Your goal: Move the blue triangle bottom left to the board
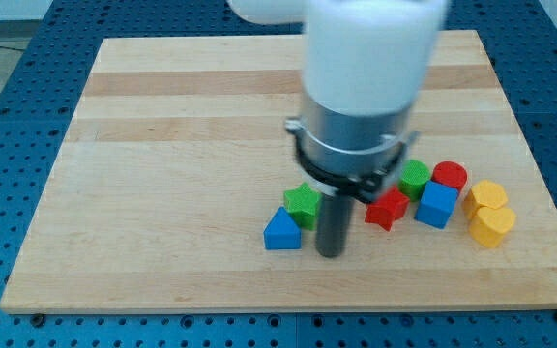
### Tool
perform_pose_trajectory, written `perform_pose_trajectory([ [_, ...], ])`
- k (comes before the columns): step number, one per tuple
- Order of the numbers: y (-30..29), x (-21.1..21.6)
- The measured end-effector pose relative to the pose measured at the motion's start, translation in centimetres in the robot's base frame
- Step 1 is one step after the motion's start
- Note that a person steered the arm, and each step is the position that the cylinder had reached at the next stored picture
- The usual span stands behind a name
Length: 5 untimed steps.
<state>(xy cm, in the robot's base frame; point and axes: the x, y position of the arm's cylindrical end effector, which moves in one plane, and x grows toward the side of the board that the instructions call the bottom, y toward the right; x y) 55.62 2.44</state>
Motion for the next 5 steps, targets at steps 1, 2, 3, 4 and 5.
perform_pose_trajectory([
  [1, -3.0, -1.1],
  [2, -4.7, -1.0],
  [3, -6.5, -0.7],
  [4, -8.8, -0.7],
  [5, -11.1, -0.7],
])
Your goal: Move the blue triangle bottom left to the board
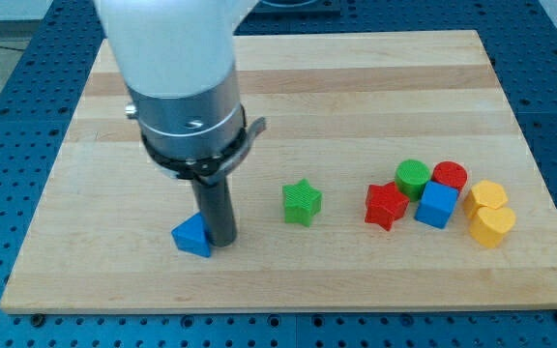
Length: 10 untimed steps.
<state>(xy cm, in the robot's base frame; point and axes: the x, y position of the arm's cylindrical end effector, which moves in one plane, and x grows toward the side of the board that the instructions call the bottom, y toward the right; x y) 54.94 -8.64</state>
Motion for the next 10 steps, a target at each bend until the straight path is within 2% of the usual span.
perform_pose_trajectory([
  [3, -7.0, -0.2],
  [5, -10.1, -2.2],
  [7, -9.7, -1.8],
  [10, -10.7, 1.8],
])
